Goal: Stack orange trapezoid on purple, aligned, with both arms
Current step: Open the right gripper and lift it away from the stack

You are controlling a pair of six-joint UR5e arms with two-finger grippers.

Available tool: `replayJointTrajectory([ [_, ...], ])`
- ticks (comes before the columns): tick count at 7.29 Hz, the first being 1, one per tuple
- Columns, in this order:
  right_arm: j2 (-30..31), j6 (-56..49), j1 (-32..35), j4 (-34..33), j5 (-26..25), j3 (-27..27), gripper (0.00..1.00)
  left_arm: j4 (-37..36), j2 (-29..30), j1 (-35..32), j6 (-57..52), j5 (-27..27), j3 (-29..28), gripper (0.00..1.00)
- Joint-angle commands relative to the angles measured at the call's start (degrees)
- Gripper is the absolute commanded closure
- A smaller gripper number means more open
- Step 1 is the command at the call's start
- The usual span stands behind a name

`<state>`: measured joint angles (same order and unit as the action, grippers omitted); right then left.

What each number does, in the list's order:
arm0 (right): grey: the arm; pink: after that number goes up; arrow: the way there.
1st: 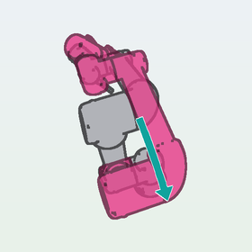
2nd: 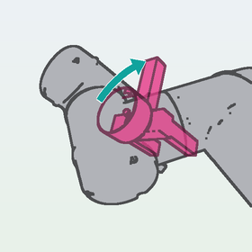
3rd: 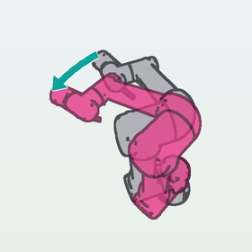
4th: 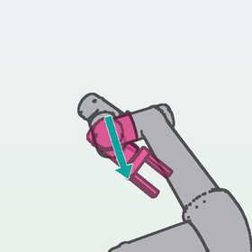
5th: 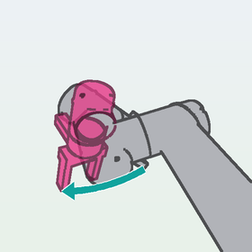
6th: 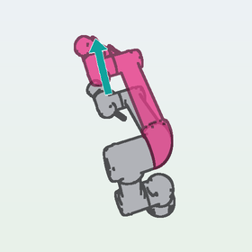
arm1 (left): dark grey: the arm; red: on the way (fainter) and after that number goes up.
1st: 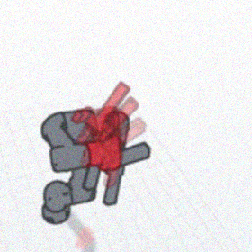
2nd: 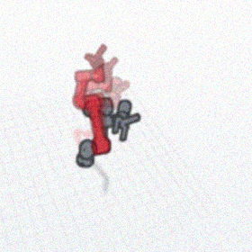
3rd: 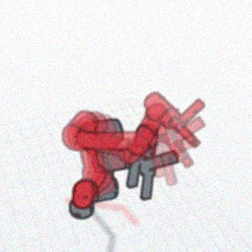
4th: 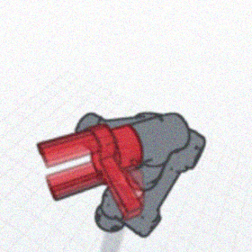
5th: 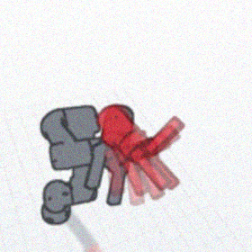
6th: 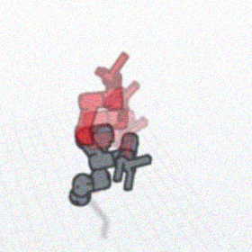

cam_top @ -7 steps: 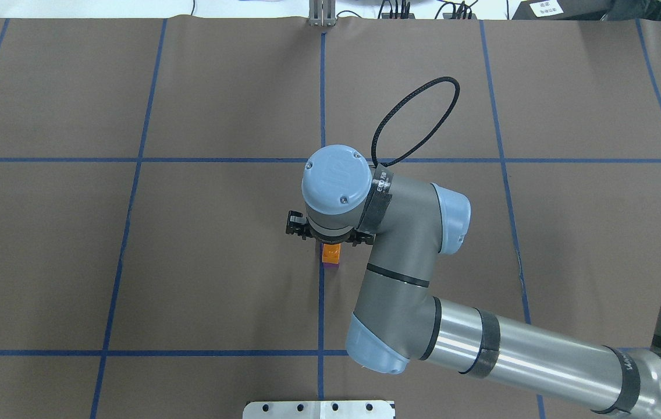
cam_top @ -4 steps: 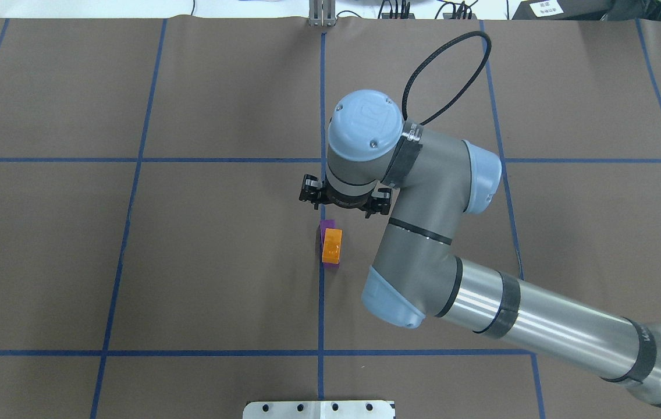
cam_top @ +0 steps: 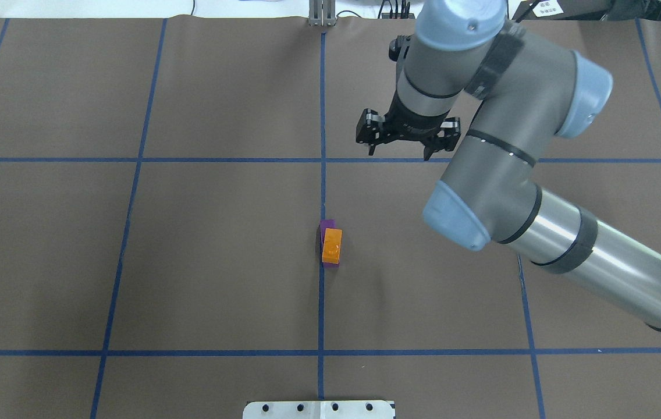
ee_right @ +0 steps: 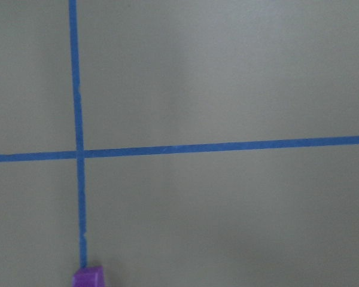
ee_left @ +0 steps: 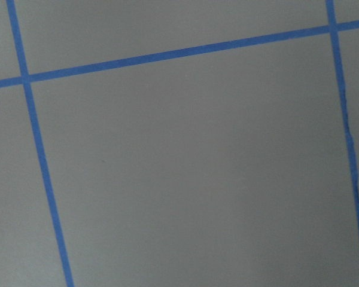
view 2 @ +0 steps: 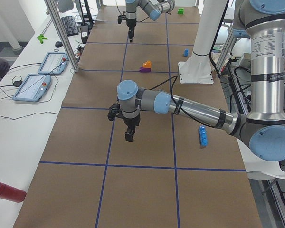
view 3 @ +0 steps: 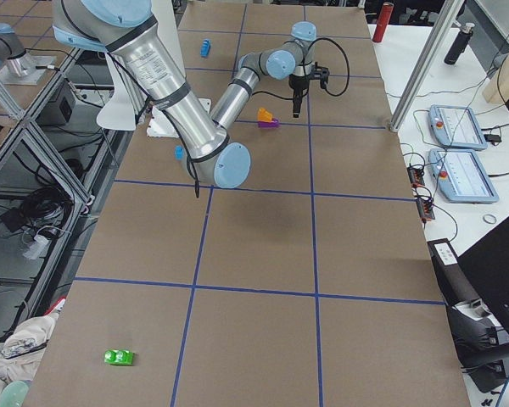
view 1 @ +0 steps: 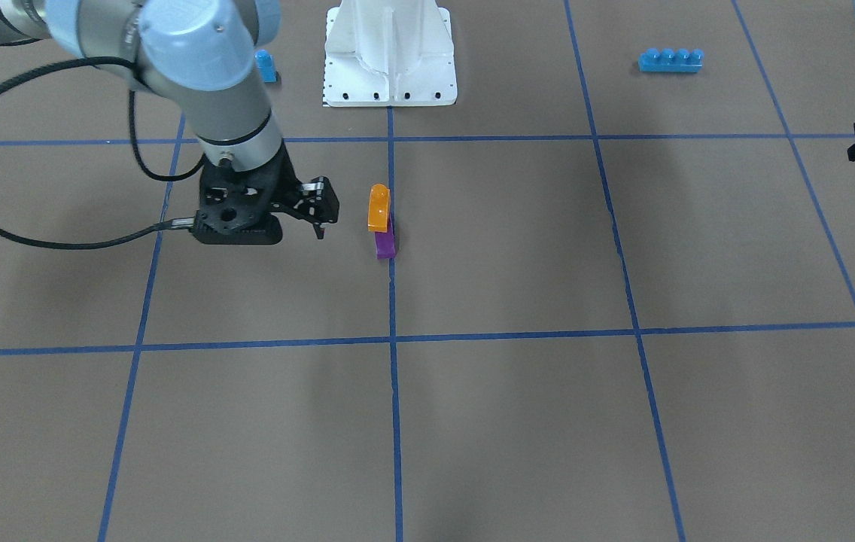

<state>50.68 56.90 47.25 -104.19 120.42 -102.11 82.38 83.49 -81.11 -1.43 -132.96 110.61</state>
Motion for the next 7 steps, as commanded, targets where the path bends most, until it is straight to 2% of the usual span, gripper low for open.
replayJointTrajectory([
  [1,9.82,-17.7,11.23,-0.67,6.72,-3.26,0.0,2.32,-4.29,-3.95,-1.82,0.59,-3.28,0.0],
  [4,26.18,-50.91,27.14,-0.49,10.79,-3.53,0.0,4.46,-3.52,-6.95,-2.61,0.15,-5.49,0.0],
  [6,35.14,-64.4,34.63,-0.4,10.63,-3.35,0.0,4.1,-3.51,-7.57,-4.88,-0.02,-5.41,0.0],
  [7,39.45,-67.94,37.62,-0.32,10.45,-3.35,0.0,3.49,-3.43,-8.35,-6.38,-0.63,-4.88,0.0],
])
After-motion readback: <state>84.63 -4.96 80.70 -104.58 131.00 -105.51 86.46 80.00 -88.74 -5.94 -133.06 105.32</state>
